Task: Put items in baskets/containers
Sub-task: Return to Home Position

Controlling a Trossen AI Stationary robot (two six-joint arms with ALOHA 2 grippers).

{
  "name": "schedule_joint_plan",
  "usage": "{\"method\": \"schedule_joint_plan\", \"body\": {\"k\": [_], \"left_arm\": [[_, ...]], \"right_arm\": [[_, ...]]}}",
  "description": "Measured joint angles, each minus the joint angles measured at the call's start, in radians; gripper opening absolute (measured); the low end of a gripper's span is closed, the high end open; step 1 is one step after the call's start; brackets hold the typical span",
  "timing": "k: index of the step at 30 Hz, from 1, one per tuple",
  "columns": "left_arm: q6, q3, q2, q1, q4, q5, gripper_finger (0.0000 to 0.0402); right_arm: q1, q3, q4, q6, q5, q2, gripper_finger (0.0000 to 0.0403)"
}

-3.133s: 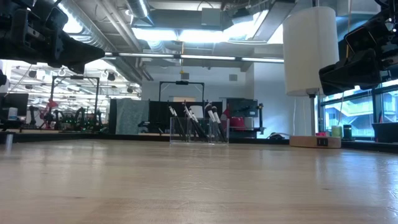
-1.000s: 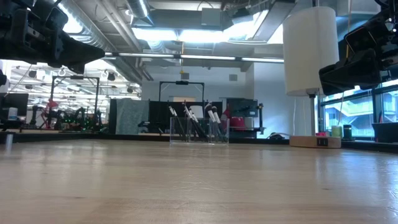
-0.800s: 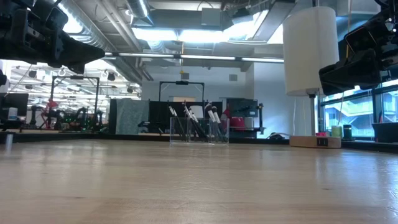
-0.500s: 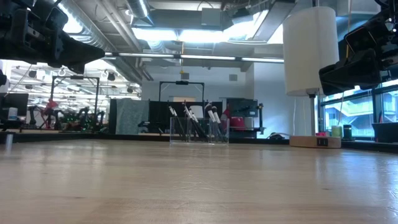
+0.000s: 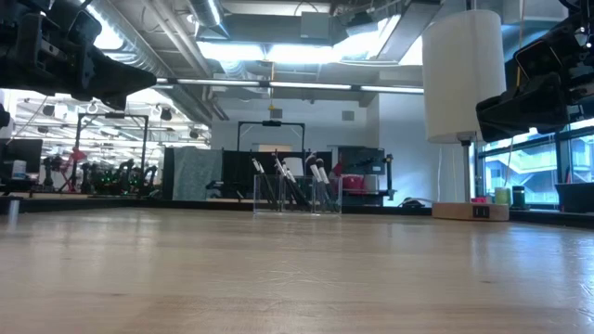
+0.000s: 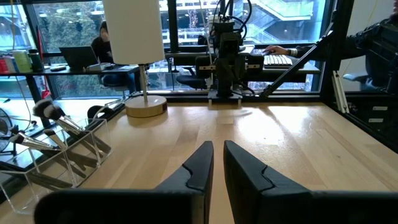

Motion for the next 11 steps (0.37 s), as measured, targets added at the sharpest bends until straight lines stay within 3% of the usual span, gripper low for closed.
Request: {"method": "schedule_joint_plan", "body": {"k": [11], "left_arm": [[0.000, 0.000, 0.000, 0.000, 0.000, 0.000, 0.0032]], "right_arm": [[0.000, 0.000, 0.000, 0.000, 0.000, 0.000, 0.0037]]}}
